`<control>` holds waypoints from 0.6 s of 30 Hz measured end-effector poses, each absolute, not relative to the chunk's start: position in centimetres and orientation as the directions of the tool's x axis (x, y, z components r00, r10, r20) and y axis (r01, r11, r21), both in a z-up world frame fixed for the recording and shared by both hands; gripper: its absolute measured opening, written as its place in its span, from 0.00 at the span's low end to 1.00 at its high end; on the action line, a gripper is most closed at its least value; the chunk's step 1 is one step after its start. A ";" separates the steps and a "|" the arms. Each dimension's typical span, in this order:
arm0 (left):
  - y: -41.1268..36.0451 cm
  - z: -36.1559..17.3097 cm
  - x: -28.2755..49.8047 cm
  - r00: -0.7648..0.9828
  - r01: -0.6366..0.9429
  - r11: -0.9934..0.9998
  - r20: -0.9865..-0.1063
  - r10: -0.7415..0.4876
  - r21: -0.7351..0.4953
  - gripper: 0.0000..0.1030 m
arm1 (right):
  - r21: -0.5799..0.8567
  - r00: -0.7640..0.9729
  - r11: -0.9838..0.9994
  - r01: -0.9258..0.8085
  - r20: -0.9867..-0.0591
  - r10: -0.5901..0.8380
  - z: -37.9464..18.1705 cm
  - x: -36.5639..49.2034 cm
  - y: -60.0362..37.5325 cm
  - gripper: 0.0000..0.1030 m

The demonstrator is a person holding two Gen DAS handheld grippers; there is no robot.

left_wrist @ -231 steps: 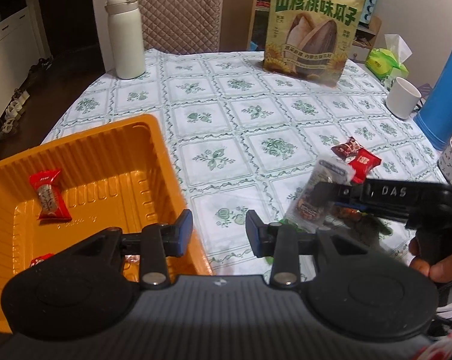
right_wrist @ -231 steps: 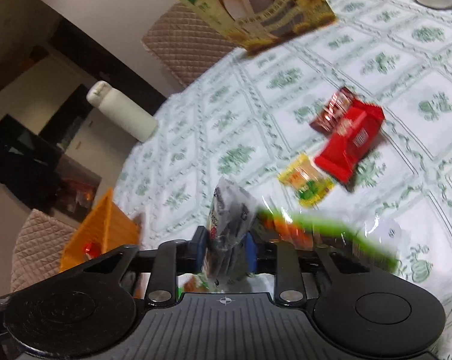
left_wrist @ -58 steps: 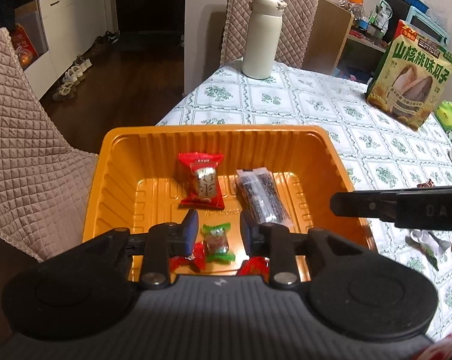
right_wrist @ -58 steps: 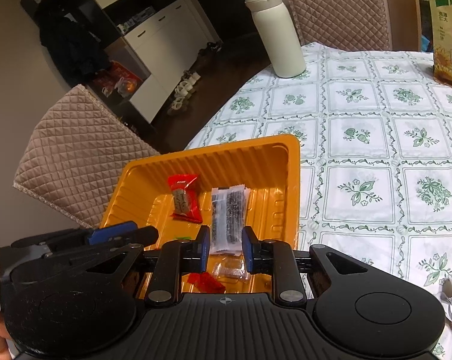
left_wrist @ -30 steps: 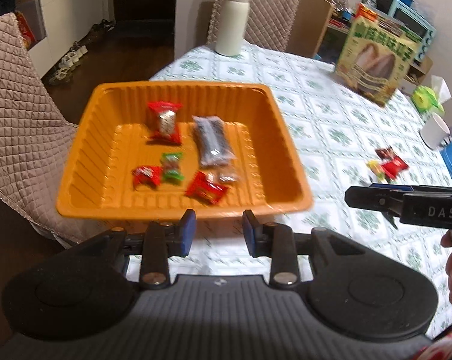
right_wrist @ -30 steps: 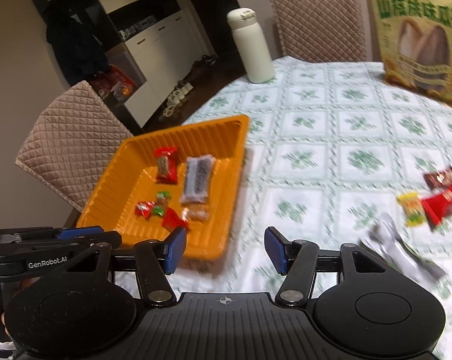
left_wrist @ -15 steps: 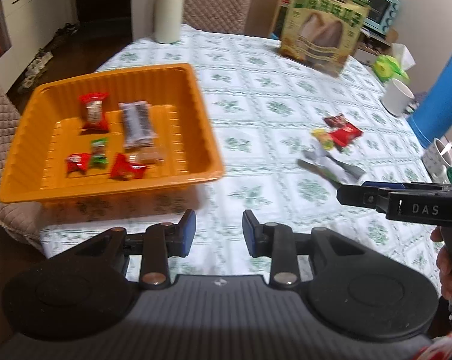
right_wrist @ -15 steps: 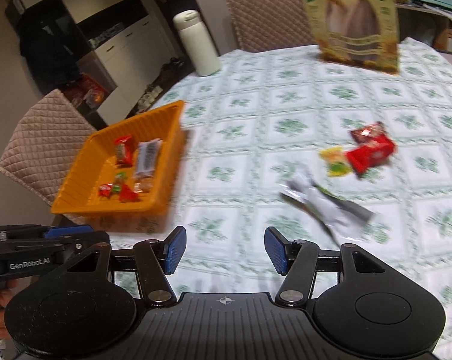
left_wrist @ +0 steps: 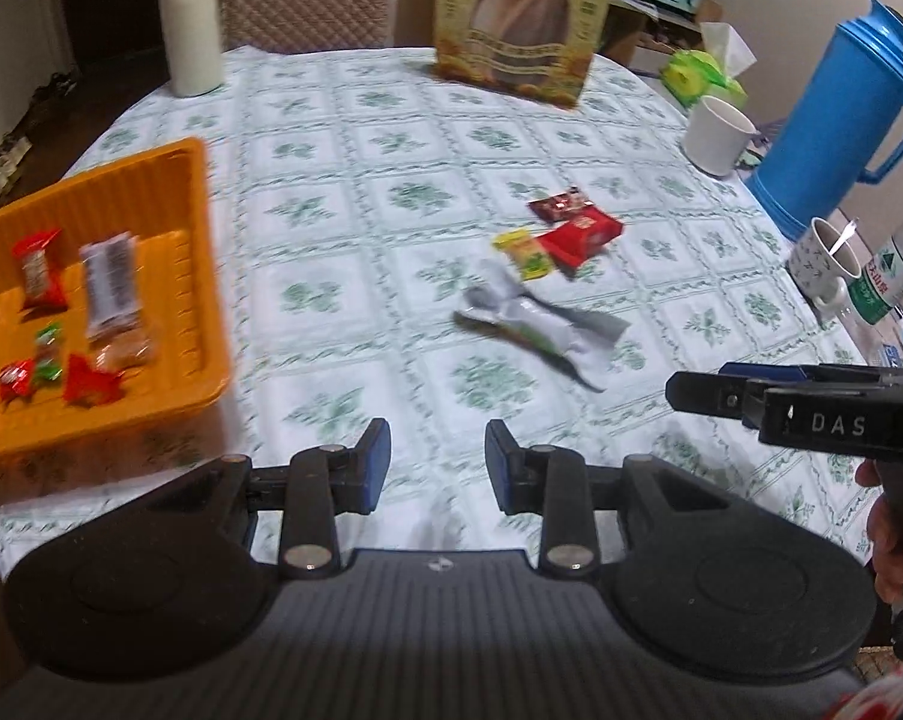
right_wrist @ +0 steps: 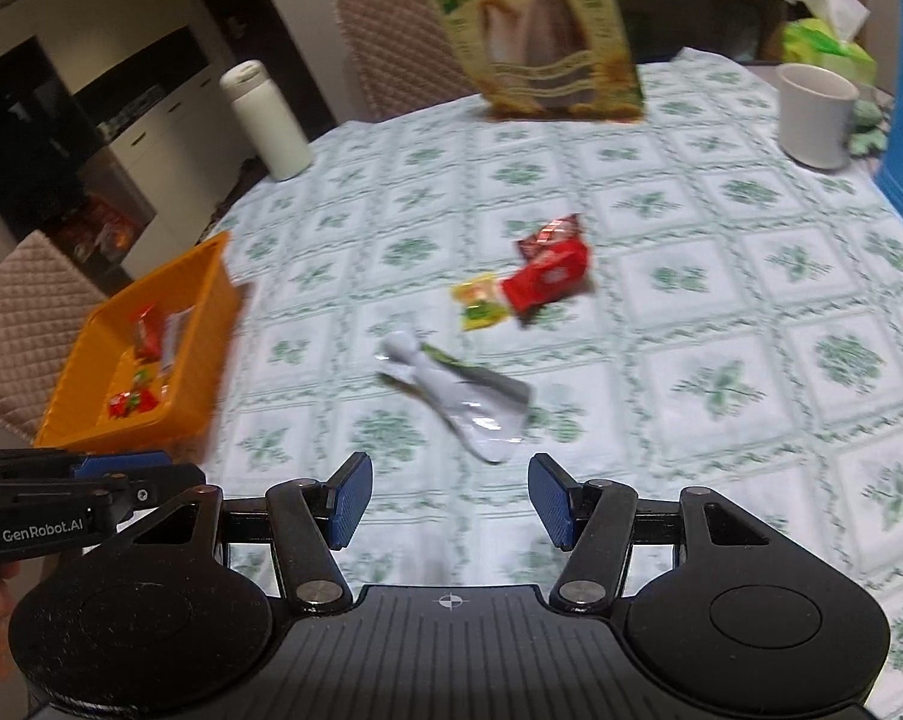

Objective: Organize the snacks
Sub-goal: 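Move both open tools back toward the remaining snacks on the table, then grasp the white pouch with green stripe with the right tool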

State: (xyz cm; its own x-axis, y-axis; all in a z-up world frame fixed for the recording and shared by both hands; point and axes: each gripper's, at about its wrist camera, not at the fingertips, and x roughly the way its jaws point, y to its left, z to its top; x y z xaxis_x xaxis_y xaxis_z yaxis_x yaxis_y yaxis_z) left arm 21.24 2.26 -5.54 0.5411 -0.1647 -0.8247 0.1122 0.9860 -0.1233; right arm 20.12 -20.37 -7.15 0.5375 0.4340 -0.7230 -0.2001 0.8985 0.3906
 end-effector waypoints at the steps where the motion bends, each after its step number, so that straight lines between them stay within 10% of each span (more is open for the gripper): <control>1: 1.9 -5.6 21.5 0.542 0.115 0.986 -0.824 -0.164 -0.121 0.31 | 0.389 0.540 0.900 -0.197 -0.723 0.431 -7.2 20.1 -20.8 0.56; 18: 0.1 -7.3 26.1 0.542 0.123 0.989 -0.829 -0.137 -0.084 0.33 | 0.230 0.556 0.864 -0.448 -0.685 0.471 -8.1 24.1 -19.6 0.56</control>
